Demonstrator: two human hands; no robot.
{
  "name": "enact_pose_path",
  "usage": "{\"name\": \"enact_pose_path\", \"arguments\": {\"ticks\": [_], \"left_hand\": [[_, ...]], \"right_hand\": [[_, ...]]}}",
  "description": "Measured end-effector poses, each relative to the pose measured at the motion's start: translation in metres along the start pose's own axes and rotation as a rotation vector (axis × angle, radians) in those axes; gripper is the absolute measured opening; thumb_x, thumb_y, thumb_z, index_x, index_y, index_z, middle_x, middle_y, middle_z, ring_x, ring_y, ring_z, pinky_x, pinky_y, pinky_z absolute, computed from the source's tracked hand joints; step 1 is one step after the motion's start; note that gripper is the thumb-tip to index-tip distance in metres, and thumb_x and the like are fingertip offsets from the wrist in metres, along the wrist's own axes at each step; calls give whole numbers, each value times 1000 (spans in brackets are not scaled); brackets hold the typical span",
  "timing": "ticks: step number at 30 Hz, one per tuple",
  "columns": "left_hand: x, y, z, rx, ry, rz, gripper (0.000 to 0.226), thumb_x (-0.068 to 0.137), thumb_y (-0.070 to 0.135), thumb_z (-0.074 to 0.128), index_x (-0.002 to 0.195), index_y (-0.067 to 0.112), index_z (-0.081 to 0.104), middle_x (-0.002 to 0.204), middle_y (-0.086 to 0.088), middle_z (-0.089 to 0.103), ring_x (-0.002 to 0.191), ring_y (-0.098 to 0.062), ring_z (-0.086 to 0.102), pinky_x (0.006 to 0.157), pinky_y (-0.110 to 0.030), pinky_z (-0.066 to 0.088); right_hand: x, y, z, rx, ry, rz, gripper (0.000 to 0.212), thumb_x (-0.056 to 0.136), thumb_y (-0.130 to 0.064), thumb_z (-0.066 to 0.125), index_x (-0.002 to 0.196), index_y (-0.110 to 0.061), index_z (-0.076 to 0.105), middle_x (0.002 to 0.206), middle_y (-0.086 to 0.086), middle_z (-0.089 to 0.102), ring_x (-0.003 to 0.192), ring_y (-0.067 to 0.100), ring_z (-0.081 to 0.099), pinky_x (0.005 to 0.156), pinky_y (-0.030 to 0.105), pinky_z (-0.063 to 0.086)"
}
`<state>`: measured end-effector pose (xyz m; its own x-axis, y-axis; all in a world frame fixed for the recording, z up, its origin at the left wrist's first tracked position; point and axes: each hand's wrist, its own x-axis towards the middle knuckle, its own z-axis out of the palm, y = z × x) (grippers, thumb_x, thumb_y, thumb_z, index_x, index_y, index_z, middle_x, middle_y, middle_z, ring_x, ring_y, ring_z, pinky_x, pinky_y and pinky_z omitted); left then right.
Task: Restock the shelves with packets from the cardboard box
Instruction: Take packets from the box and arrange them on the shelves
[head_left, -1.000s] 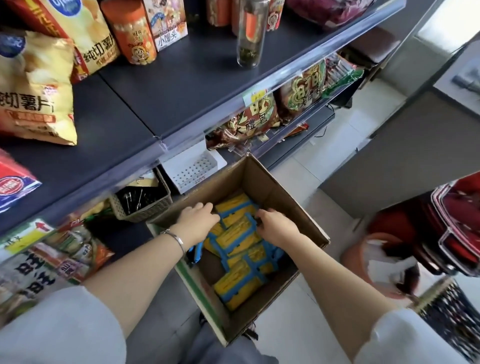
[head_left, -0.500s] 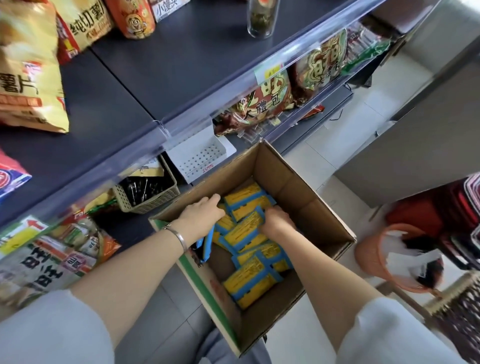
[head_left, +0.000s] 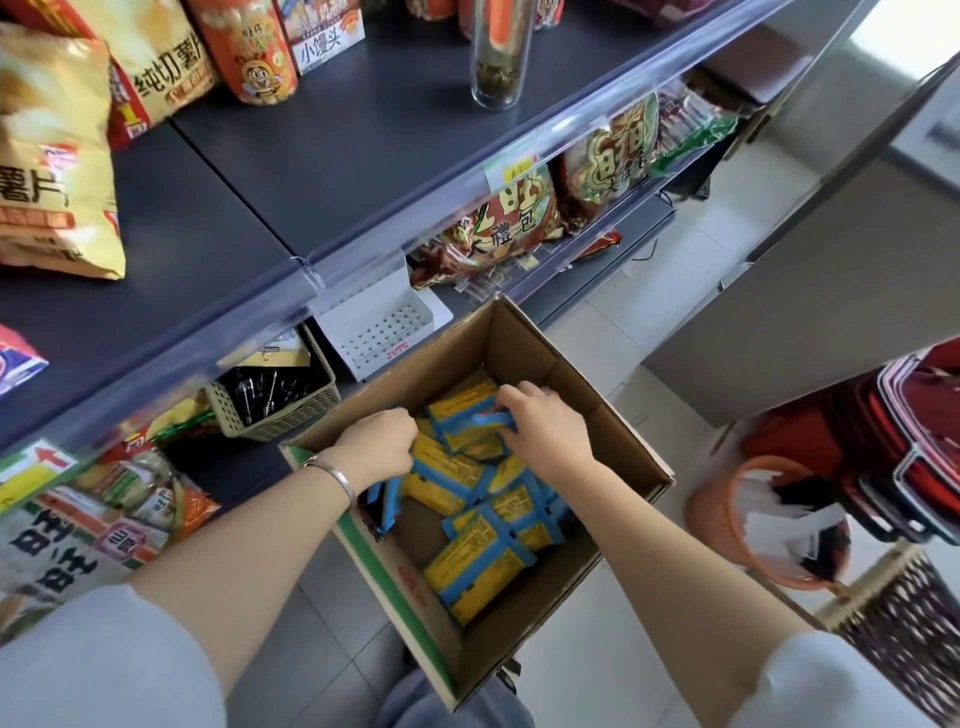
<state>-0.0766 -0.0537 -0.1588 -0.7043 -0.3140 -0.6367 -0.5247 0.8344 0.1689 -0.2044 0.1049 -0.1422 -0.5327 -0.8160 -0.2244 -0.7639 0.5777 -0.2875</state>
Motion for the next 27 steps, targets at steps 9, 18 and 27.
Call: {"name": "enact_pose_path", "arguments": {"ticks": [9, 18, 27], "left_hand": [[2, 6, 16, -12, 111, -43, 14, 86, 0, 50, 92, 12, 45, 108, -6, 32, 89, -27, 46, 66, -36, 41], [-1, 14, 17, -4, 159, -138, 38, 86, 0, 50, 117, 15, 36, 110, -11, 32, 68, -26, 43, 58, -34, 37], [0, 13, 19, 18, 63, -167, 53, 86, 31, 64, 127, 17, 33, 116, -14, 42, 95, -33, 58, 64, -37, 43]], "right_hand": [[-20, 16, 52, -146, -661, -32, 56, 86, -14, 64, 135, -17, 37, 150, 6, 19, 137, 36, 21, 102, 50, 40], [2, 23, 41, 169, -400, 388, 40, 92, -19, 57, 129, -11, 46, 128, 14, 48, 115, 32, 52, 90, 35, 49], [-2, 16, 49, 118, -453, 485, 69, 83, -17, 69, 138, -19, 27, 130, 11, 47, 117, 33, 51, 88, 47, 51]]}}
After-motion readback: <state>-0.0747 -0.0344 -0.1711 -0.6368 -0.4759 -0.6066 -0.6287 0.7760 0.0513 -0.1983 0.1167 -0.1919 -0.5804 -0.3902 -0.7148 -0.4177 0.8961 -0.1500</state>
